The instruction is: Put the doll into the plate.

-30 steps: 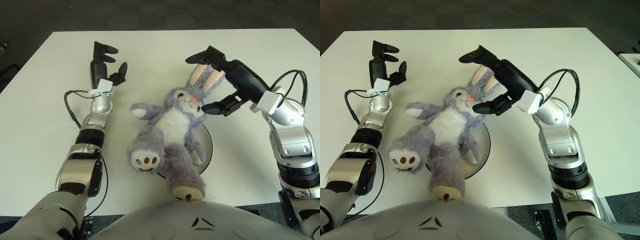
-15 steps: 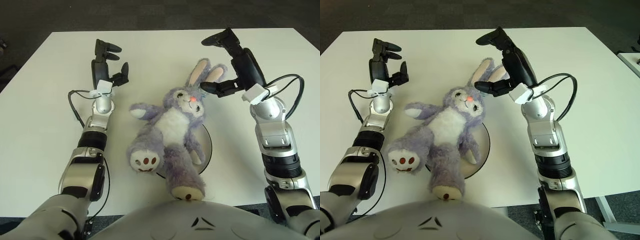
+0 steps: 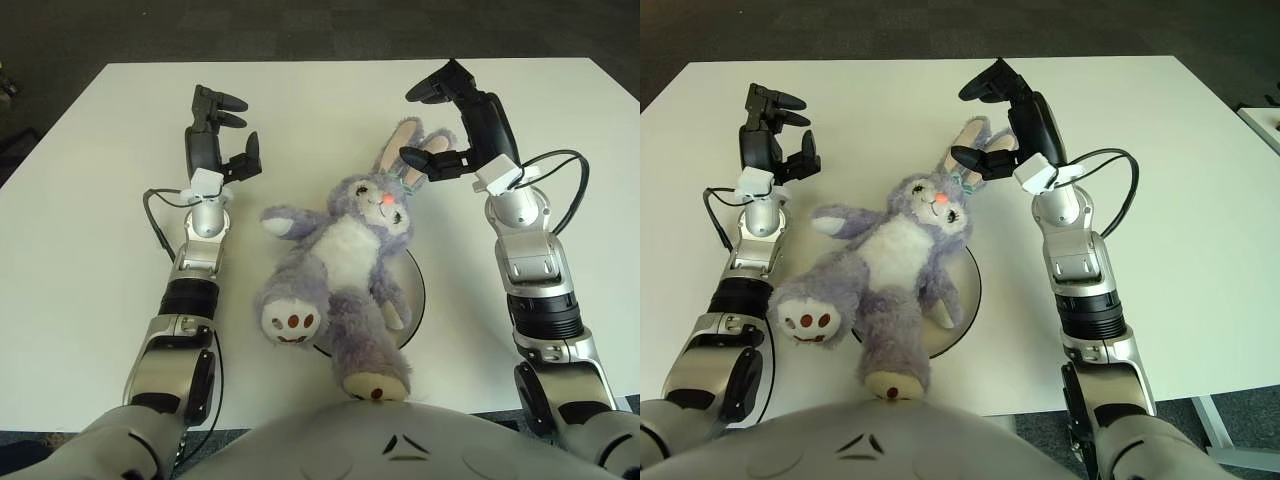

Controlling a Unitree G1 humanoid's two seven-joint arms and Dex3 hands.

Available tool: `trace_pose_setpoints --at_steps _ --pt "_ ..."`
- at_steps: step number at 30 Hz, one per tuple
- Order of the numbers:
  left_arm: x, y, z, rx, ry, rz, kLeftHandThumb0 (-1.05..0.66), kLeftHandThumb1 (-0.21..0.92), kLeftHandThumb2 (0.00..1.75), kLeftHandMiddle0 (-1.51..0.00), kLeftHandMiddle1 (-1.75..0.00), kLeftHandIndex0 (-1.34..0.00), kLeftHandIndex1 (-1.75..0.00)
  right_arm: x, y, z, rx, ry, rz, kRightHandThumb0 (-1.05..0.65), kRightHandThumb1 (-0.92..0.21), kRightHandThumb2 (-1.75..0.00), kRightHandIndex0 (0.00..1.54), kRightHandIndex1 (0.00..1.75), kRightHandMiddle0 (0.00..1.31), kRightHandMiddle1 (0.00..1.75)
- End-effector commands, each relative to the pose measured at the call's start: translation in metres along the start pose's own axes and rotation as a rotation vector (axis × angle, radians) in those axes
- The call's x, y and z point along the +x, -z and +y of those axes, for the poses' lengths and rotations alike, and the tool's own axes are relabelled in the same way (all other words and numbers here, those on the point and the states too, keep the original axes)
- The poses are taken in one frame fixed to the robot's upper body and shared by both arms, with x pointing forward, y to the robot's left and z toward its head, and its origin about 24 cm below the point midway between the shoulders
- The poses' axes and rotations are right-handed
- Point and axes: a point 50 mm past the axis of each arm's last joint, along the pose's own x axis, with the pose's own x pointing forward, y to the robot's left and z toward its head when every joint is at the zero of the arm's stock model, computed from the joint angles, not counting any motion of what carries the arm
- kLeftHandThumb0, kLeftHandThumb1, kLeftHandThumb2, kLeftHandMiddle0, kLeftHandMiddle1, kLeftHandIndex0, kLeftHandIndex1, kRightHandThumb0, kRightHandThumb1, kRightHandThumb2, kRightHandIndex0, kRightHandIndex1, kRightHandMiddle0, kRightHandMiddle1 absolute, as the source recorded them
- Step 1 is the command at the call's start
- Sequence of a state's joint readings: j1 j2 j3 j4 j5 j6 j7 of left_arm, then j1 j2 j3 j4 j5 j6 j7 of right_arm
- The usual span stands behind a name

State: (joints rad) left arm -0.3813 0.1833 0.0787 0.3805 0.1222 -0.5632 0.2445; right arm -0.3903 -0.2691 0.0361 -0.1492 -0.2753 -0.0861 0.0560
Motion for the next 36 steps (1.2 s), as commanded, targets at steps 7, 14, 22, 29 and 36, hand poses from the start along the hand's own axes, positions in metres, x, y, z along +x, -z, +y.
trace_pose_setpoints --at_steps 7,14,22,29,36 --pt "-0.004 0.0 0.006 -0.026 -0.016 0.03 -0.01 0.44 1.19 -0.42 -1.75 -0.4 -1.75 0.005 0.009 -0.009 0.074 0.063 0.019 -0.08 -0.37 -1.06 0.56 1.51 0.67 1.43" --pt "-0.005 -0.002 0.008 -0.017 -0.017 0.02 -0.01 0.42 1.2 -0.42 -1.75 -0.41 -1.75 0.004 0.016 -0.006 0.119 0.106 0.061 -0.01 -0.27 -1.21 0.61 1.57 0.72 1.43" --pt "-0.005 -0.003 0.011 -0.004 -0.02 0.007 -0.01 0.4 1.23 -0.44 -1.75 -0.42 -1.75 0.003 0.019 0.0 0.217 0.171 0.097 -0.01 -0.21 -1.27 0.66 1.55 0.76 1.44" --pt "-0.005 -0.003 0.013 -0.004 -0.018 0.009 -0.01 0.39 1.24 -0.45 -1.75 -0.43 -1.75 0.004 0.021 0.005 0.273 0.195 0.121 -0.01 -0.2 -1.28 0.65 1.53 0.81 1.43" --pt "-0.005 -0.003 0.014 -0.006 -0.018 0.008 -0.01 0.39 1.25 -0.45 -1.75 -0.43 -1.75 0.004 0.044 0.006 0.335 0.15 0.245 -0.01 -0.22 -1.25 0.63 1.52 0.8 1.44"
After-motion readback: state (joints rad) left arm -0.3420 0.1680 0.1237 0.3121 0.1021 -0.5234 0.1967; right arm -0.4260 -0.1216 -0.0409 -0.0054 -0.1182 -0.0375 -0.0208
